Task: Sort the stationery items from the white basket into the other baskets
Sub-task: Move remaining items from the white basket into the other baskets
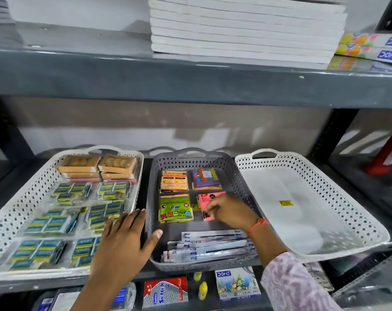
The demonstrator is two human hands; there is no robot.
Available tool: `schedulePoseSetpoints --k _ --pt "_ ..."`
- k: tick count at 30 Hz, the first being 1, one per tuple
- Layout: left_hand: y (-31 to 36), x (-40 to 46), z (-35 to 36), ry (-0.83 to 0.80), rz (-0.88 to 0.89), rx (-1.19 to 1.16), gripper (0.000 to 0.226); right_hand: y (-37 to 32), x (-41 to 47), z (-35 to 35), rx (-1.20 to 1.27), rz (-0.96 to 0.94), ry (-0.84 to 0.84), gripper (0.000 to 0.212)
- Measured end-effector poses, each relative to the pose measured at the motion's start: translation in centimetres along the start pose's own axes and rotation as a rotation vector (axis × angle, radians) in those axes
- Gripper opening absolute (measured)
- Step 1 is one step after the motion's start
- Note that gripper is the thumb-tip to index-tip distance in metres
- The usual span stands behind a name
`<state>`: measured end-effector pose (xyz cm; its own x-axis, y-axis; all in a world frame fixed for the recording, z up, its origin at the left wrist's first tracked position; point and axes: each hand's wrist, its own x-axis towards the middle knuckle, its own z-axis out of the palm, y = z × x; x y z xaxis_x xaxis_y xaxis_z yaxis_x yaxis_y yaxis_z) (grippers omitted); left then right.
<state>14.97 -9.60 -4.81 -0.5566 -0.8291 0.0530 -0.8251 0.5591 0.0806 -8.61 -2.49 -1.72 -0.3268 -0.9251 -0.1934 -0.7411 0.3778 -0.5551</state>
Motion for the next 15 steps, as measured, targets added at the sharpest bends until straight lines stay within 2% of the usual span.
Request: schedulePoseSetpoints --k 3,5,6,8,11,15 --pt "0.0 0.0 0.0 0.004 0.003 -0.005 0.080 1.8 0.1 -2.9 0.043 0.177 0.335 0.030" --pt "-0.1 0.0 0.1 0.012 0.006 -0.011 0.080 3.7 0.1 -4.4 -0.018 0.398 0.504 0.029" --pt "-0.1 0.1 0.1 0.016 0.008 -0.015 0.081 4.5 0.0 -4.8 -0.037 0.514 0.510 0.029" --pt "-0.1 0.1 0.3 0.023 0.014 -0.022 0.082 6.0 -0.3 -4.8 -0.083 0.650 0.406 0.030" --pt "-0.1 0.2 0.4 0.040 0.016 -0.026 0.083 7.9 -0.3 -3.7 -0.123 0.661 0.229 0.029" --pt "-0.2 0.2 0.5 0.046 0.014 -0.023 0.082 9.2 0.3 -3.2 -0.023 0.693 0.215 0.027"
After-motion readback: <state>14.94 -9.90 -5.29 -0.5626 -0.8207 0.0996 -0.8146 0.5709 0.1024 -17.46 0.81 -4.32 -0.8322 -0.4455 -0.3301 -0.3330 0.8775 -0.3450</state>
